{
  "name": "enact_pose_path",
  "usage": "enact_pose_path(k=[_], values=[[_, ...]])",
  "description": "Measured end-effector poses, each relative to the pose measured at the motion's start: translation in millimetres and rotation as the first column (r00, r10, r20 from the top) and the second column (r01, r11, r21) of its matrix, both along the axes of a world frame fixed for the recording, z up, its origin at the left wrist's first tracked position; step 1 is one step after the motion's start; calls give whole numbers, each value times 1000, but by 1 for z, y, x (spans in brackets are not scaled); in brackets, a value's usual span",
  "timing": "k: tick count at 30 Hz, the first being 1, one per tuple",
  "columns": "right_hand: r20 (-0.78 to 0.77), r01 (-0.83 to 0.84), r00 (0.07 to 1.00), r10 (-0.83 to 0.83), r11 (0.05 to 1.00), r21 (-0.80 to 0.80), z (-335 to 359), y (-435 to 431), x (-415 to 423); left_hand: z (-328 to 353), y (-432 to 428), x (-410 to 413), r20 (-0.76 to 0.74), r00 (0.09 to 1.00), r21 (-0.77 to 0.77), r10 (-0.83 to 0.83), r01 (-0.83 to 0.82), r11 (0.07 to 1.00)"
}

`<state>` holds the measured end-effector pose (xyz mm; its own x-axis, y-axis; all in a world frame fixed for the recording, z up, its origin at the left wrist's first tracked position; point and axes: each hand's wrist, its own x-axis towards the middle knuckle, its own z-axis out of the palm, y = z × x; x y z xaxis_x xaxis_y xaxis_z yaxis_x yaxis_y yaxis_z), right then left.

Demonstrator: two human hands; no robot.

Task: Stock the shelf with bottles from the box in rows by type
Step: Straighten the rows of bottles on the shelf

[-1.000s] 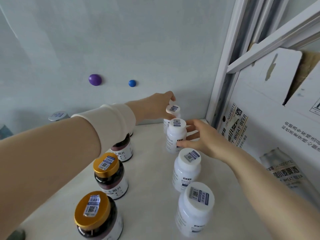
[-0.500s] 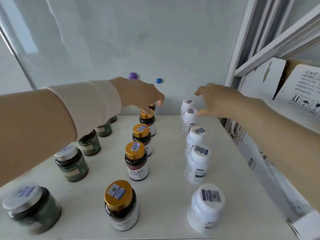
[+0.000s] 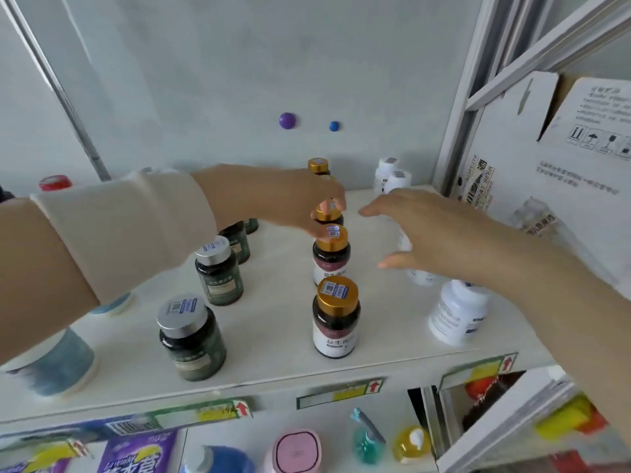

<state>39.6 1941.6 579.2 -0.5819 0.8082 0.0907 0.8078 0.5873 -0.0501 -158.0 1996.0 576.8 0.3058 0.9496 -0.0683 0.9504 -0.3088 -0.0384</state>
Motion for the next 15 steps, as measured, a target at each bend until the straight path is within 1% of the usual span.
enact_pose_path(k=[2,4,6,8,11,15], values=[[-93,23,995,-34,993,-115,-22,-25,3,-15,-5,-3,27,999,-6,-17,18,1000],[-219,28,973,-79,973,-230,-48,-42,2,-22,-11,-4,123,990,-24,-61,64,998],[-363,30,919,-153,946,-322,-72,-52,-5,-24,-15,-2,190,978,-38,-89,98,994],[-484,12,848,-216,920,-391,-92,-55,-12,-29,-17,0,224,970,-51,-93,107,993],[-582,-13,768,-266,903,-429,-106,-53,-17,-32,-19,5,275,959,-81,-72,98,992],[-638,-13,717,-280,910,-414,-109,-50,-14,-32,-20,9,281,958,-95,-66,96,991]])
